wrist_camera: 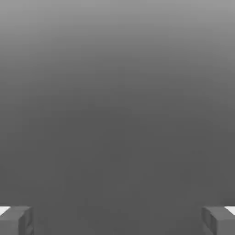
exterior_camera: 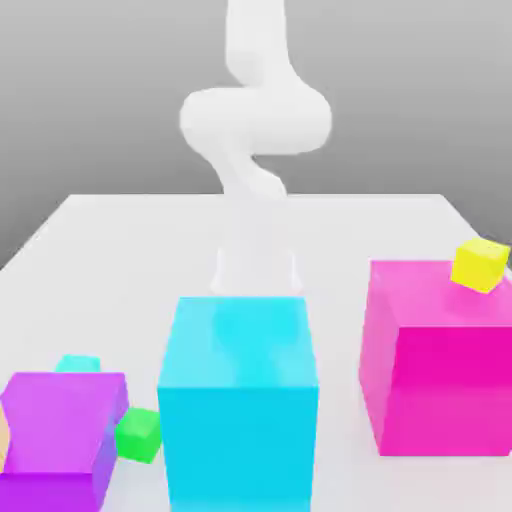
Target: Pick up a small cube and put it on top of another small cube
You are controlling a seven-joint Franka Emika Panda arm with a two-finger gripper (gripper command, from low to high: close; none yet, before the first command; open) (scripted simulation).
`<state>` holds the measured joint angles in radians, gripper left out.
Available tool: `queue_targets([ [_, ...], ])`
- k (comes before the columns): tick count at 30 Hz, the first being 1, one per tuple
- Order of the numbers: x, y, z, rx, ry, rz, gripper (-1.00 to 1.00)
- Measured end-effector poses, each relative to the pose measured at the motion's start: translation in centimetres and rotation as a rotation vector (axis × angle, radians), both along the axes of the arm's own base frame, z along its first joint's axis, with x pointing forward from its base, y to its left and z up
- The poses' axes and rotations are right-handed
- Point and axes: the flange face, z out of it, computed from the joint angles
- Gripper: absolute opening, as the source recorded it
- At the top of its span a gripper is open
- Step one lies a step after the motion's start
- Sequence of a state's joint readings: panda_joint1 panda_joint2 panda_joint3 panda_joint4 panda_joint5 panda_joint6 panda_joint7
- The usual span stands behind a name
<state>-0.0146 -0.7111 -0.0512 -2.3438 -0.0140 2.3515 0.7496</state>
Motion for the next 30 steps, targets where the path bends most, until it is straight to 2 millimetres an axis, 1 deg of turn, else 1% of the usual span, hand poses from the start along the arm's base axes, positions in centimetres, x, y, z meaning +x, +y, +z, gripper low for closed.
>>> queue_targets([
  [2,2.3,-2.8,-4.5,-0.008,0.071,-0.013,0.0],
  [5,4.3,-6.9,-11.2,-0.014,0.172,-0.03,0.0],
  [7,4.8,-9.6,-15.7,-0.015,0.238,-0.042,0.0],
  [10,4.5,-13.4,-22.5,-0.01,0.336,-0.058,0.0],
  [12,3.5,-15.7,-27.0,-0.004,0.402,-0.069,0.0],
  [15,1.1,-18.7,-33.5,0.011,0.5,-0.084,0.0],
  [17,-1.2,-20.5,-37.7,0.024,0.565,-0.093,0.0],
  [18,-2.8,-21.7,-39.6,0.036,0.597,-0.112,0.0],
  [20,-5.5,-22.7,-43.4,0.05,0.662,-0.112,0.0],
  [21,-6.9,-23.1,-45.0,0.058,0.688,-0.116,0.0],
  [22,-7.4,-23.2,-46.3,0.059,0.702,-0.113,0.0],
  [27,-7.9,-23.3,-51.7,0.058,0.716,-0.11,0.0],
  [28,-7.9,-23.2,-52.5,0.06,0.716,-0.11,-1.0],
  [30,-7.9,-23.2,-52.5,0.06,0.716,-0.11,-1.0],
])
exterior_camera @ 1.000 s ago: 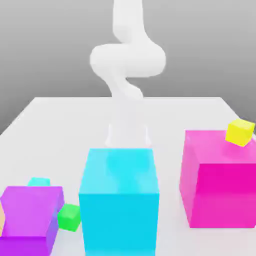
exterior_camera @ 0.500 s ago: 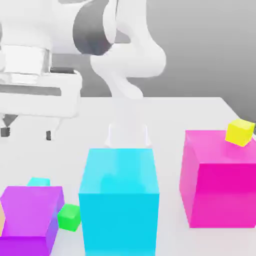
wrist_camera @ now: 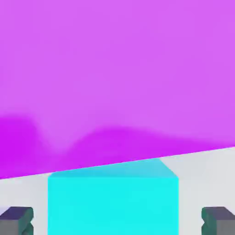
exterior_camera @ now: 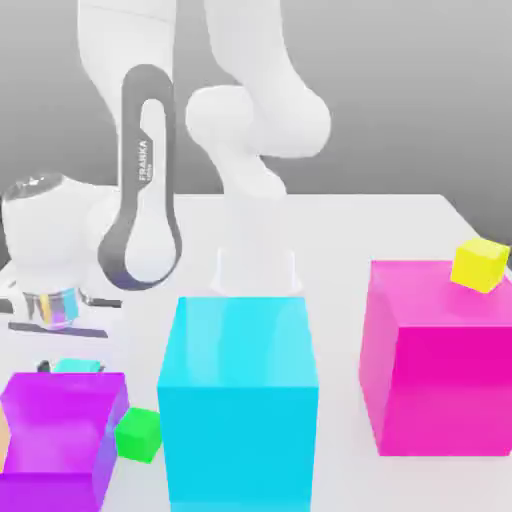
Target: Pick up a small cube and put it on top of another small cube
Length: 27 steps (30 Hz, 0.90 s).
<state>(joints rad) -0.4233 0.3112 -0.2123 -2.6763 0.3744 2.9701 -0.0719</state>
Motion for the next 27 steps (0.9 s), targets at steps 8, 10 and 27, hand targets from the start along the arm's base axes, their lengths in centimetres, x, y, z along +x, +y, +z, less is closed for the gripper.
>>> queue_targets([
  [8,0.1,-0.1,2.4,0.0,0.0,0.002,-1.0],
  [10,0.1,0.0,4.4,0.001,0.0,0.001,-1.0],
  [27,11.3,0.5,12.2,0.139,0.27,0.621,-1.0],
])
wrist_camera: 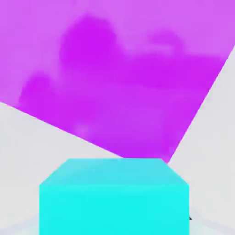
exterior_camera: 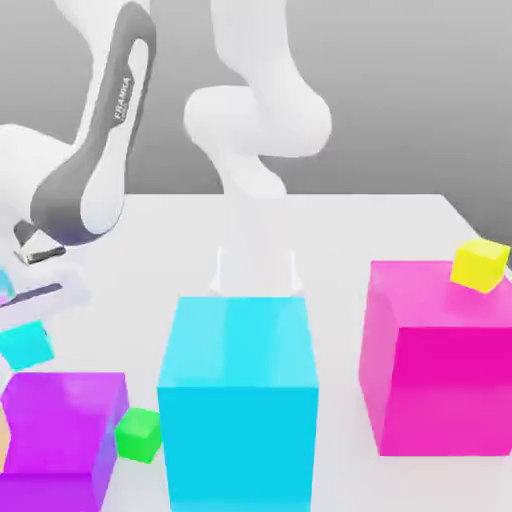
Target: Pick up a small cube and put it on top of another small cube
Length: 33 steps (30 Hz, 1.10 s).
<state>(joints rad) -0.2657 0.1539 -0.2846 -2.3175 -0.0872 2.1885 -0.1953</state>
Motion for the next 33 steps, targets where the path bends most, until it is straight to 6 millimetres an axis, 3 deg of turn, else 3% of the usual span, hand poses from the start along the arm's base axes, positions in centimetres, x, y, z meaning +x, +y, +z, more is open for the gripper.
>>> queue_targets([
  [3,4.7,7.2,4.1,0.056,-0.015,0.085,-1.0],
  [5,6.7,12.2,7.0,0.088,-0.022,0.135,-1.0],
  [7,6.7,13.9,8.9,0.093,-0.045,0.094,-1.0],
  [9,6.8,17.3,10.2,0.091,-0.062,0.099,-1.0],
  [11,6.8,24.3,11.5,0.089,-0.08,0.168,-1.0],
  [13,5.8,30.4,13.3,0.08,-0.107,0.194,-1.0],
  [16,3.0,38.0,15.9,0.061,-0.153,0.199,-1.0],
  [21,-4.8,49.7,19.2,0.025,-0.233,0.222,-1.0],
  [24,-9.1,53.6,19.1,0.001,-0.281,0.231,-1.0],
  [27,-9.8,54.2,15.3,-0.005,-0.293,0.233,-1.0],
  [28,-9.9,54.2,13.9,-0.005,-0.294,0.234,1.0],
  [33,-9.9,54.2,13.9,-0.005,-0.294,0.234,1.0],
])
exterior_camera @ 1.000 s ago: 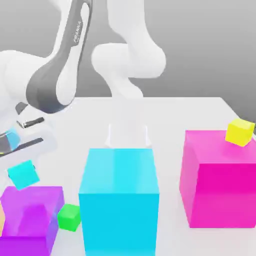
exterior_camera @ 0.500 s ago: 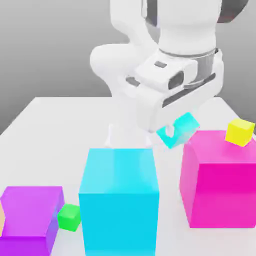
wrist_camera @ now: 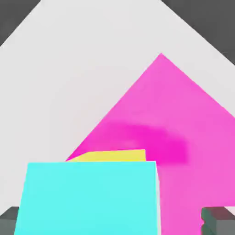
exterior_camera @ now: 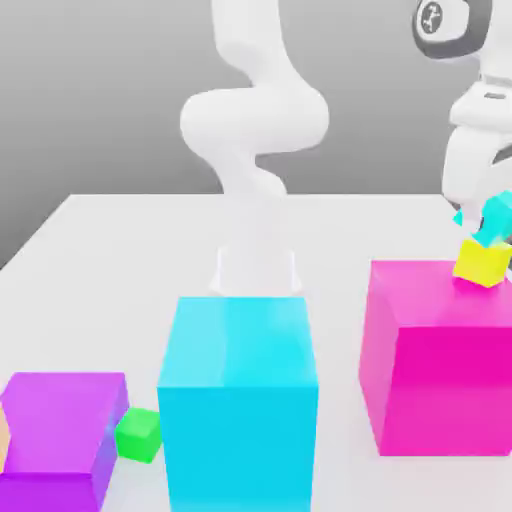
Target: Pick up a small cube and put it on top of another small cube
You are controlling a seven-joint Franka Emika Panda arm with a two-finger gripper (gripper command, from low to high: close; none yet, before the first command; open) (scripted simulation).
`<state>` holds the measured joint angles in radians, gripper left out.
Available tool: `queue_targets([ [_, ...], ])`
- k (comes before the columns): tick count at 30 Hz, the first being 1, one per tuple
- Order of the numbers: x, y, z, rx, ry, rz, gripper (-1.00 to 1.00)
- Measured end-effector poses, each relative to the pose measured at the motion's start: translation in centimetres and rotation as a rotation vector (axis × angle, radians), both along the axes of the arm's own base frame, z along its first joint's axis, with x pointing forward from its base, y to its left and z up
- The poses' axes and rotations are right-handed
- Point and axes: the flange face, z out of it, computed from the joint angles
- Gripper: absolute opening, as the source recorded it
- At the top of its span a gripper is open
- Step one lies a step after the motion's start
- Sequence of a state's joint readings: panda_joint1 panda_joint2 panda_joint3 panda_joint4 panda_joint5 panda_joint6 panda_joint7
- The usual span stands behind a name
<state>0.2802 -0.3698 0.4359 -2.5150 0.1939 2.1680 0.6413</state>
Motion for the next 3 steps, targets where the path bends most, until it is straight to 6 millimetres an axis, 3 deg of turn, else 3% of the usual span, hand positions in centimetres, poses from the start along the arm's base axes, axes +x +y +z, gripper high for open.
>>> queue_targets([
  [1,-0.1,0.0,-0.7,-0.003,-0.002,0.0,1.0],
  [3,0.0,0.0,0.7,-0.004,-0.004,0.0,1.0],
])
